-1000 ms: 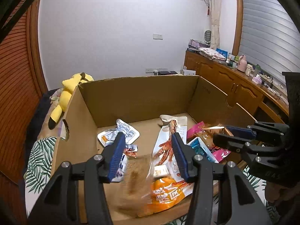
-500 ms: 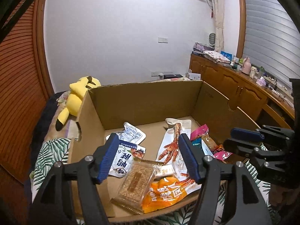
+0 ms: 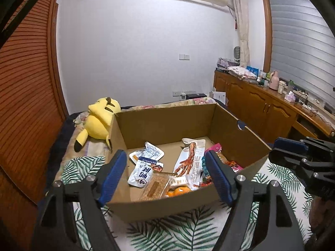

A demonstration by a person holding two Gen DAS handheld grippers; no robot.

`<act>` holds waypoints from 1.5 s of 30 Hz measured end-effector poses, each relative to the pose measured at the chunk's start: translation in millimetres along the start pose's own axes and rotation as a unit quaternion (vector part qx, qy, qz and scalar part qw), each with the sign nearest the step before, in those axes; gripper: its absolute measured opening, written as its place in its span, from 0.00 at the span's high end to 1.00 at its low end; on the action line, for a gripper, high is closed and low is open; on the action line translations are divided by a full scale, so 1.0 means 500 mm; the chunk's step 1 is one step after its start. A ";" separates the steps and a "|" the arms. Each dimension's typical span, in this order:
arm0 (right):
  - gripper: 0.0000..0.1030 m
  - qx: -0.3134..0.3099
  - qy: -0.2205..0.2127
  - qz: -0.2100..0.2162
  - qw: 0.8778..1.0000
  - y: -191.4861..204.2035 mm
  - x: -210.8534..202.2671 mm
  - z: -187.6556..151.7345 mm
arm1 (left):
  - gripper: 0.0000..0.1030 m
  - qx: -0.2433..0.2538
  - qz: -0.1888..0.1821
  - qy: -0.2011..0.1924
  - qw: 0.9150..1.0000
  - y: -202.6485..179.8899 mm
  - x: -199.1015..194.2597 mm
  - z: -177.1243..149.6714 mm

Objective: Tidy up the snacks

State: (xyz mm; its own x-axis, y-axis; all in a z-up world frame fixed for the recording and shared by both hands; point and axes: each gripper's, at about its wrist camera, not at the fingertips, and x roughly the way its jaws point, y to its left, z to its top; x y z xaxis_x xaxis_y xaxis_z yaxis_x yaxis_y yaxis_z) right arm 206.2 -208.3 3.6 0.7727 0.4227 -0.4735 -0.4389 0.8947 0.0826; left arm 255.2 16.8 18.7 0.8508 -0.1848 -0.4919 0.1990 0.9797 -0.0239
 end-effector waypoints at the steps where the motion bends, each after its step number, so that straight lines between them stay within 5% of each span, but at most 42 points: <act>1: 0.55 0.001 -0.003 -0.001 1.000 0.004 -0.012 -0.001 | 0.23 0.000 0.002 -0.002 1.000 -0.001 -0.014 -0.001; 10: 0.10 0.008 -0.033 -0.025 0.999 0.031 -0.094 -0.017 | 0.00 -0.001 0.031 -0.030 0.999 -0.018 -0.105 -0.015; 13: 0.00 0.010 -0.039 -0.038 0.998 0.036 -0.108 -0.024 | 0.00 -0.009 0.050 -0.047 0.998 -0.020 -0.128 -0.021; 21: 0.00 0.013 -0.044 -0.068 0.997 0.042 -0.137 -0.044 | 0.00 -0.003 0.088 -0.045 0.995 -0.030 -0.159 -0.035; 45: 0.00 0.009 -0.090 -0.068 0.994 0.092 -0.318 -0.106 | 0.00 -0.029 0.079 -0.053 0.995 -0.079 -0.325 -0.106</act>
State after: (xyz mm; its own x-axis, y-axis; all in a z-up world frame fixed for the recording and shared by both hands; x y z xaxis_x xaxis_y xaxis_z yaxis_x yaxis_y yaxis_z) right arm 38.6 -241.9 36.2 0.8942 0.3152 -0.3177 -0.3181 0.9470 0.0442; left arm 83.2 12.2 53.6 0.9167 -0.0321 -0.3983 0.0329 0.9994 -0.0048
